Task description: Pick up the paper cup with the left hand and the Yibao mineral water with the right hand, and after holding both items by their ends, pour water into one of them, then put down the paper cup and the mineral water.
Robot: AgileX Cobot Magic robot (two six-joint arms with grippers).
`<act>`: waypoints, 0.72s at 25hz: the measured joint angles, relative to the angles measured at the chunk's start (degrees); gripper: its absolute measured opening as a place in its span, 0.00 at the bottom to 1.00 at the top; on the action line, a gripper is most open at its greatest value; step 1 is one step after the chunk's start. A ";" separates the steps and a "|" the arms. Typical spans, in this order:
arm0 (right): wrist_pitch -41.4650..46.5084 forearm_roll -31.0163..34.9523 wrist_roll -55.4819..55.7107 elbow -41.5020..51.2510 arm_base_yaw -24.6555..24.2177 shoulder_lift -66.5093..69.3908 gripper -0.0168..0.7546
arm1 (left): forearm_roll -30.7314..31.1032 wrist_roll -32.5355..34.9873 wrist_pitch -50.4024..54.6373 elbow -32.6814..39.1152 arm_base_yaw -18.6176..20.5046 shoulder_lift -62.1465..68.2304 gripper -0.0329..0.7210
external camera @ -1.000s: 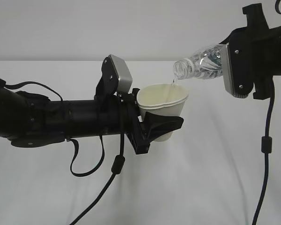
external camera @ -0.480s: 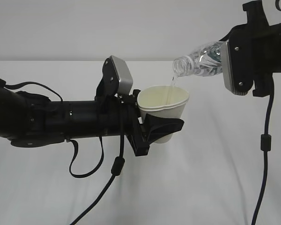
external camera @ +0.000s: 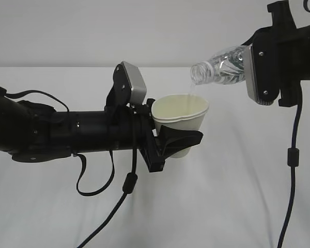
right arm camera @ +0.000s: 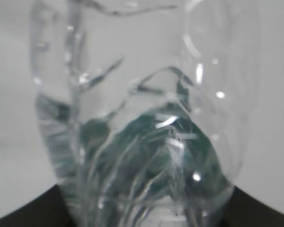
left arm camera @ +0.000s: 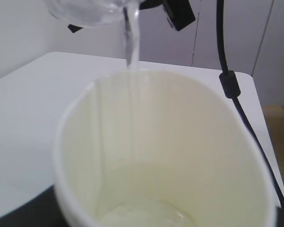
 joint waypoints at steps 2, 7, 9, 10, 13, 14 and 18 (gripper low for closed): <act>-0.13 0.00 0.00 0.00 0.00 0.00 0.49 | 0.00 0.00 0.00 0.00 0.00 0.00 0.57; -0.81 0.00 0.00 0.00 0.00 0.00 0.49 | 0.00 0.00 0.00 0.00 0.00 0.00 0.57; -1.06 0.00 0.00 0.00 0.00 0.00 0.49 | 0.00 0.00 0.00 0.00 0.00 0.00 0.57; -1.15 0.00 -0.15 0.00 0.00 0.00 0.49 | 0.00 0.00 0.00 0.00 0.00 0.00 0.57; -1.20 0.00 -0.61 0.00 0.00 0.00 0.49 | -0.10 0.00 0.00 0.00 0.00 0.00 0.57; -1.20 0.00 -0.74 0.00 0.00 0.00 0.49 | -0.10 0.00 0.00 0.00 0.00 0.00 0.57; -1.20 0.00 -0.82 0.00 0.00 0.00 0.49 | -0.21 0.00 0.00 0.00 0.00 0.00 0.57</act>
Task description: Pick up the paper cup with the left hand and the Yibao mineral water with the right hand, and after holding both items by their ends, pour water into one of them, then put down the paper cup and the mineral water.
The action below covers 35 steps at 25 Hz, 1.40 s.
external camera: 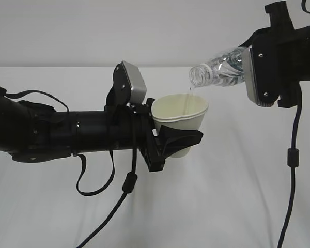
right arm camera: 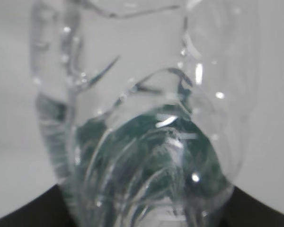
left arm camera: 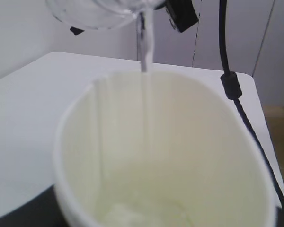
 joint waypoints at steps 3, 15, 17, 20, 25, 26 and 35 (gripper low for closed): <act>0.00 0.00 -0.14 0.00 0.00 0.00 0.49 | 0.00 0.00 0.00 0.00 0.00 0.00 0.57; 0.00 0.00 -1.09 0.00 0.00 0.00 0.49 | -0.47 0.00 0.00 0.00 0.00 0.00 0.57; 0.00 0.00 -1.37 0.00 0.00 0.00 0.49 | -0.47 0.00 0.00 0.00 0.00 0.00 0.57; 0.00 0.00 -1.50 0.00 0.00 0.00 0.49 | -0.47 0.00 0.00 0.00 0.00 0.00 0.57; 0.00 0.00 -1.63 0.00 0.00 0.00 0.49 | -0.47 0.00 0.00 0.00 0.00 0.00 0.57; 0.00 0.00 -1.63 0.00 0.00 0.00 0.49 | -0.47 0.00 0.00 0.00 0.00 0.00 0.57; 0.00 0.00 -2.00 0.00 0.00 0.00 0.49 | -0.47 0.00 0.00 0.00 0.00 0.00 0.57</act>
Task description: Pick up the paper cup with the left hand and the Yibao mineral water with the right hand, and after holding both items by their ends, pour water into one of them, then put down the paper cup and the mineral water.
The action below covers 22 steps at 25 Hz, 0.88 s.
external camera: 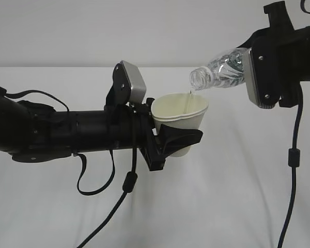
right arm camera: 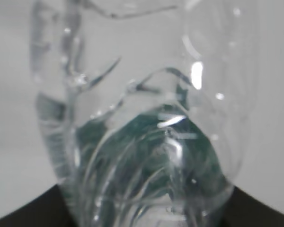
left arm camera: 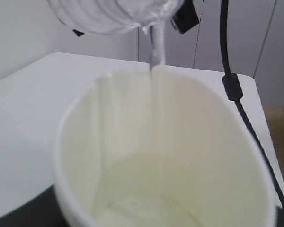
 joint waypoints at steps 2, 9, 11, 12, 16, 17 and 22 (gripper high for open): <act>0.00 0.00 -0.08 0.00 0.00 0.00 0.49 | 0.00 0.00 -0.12 0.00 0.00 0.00 0.57; 0.00 0.00 -0.13 0.00 0.00 0.00 0.49 | 0.69 0.00 -1.08 0.00 0.00 0.00 0.57; 0.00 0.00 -0.21 0.00 0.00 0.00 0.49 | 0.80 0.00 -1.08 0.00 0.00 0.00 0.57; 0.00 0.00 -0.21 0.00 0.00 0.00 0.49 | 0.80 0.00 -1.08 0.00 0.00 0.00 0.57; 0.00 0.00 -0.35 0.00 0.00 0.00 0.49 | 0.80 0.00 -1.08 0.00 0.00 0.00 0.57; 0.00 0.00 -0.35 0.00 0.00 0.00 0.49 | 0.80 0.00 -1.08 0.00 0.00 0.00 0.57; 0.00 0.00 -0.49 0.00 0.00 0.00 0.49 | 0.80 0.00 -1.08 0.00 0.00 0.00 0.57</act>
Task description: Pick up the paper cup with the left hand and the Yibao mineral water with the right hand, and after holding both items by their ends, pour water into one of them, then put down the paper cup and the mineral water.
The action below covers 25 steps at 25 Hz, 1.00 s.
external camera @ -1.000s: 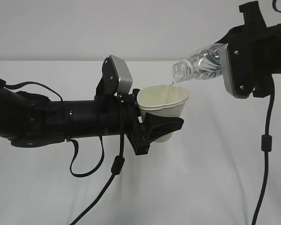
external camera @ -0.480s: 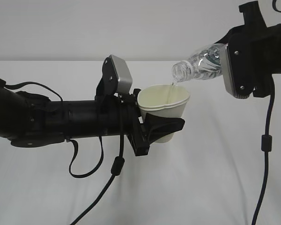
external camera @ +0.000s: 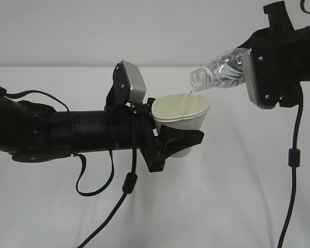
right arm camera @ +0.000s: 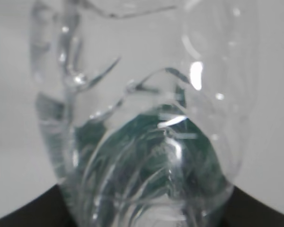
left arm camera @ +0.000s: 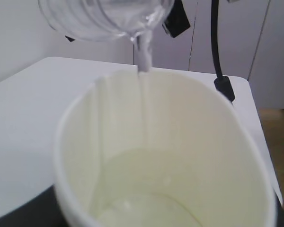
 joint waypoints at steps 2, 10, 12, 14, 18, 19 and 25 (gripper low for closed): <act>0.00 0.00 0.00 0.00 0.00 0.00 0.49 | 0.00 0.00 0.00 0.00 0.00 0.00 0.57; 0.00 0.00 0.00 0.00 0.00 0.00 0.49 | 0.00 0.00 0.00 0.00 0.00 0.00 0.57; 0.00 0.00 0.00 0.00 0.00 0.00 0.49 | 0.00 0.00 0.00 0.00 0.00 0.00 0.57; 0.00 0.00 0.00 0.00 0.00 0.00 0.49 | 0.00 0.00 0.00 0.00 0.00 0.00 0.57; 0.00 0.00 0.00 0.00 0.00 0.00 0.49 | 0.09 0.00 0.00 0.00 0.00 0.00 0.57; 0.00 0.00 0.00 0.00 0.00 0.00 0.49 | 0.09 0.00 0.00 0.00 0.00 0.00 0.57; 0.00 0.00 0.00 0.00 0.00 0.00 0.49 | 0.09 0.00 0.00 0.00 0.00 0.00 0.57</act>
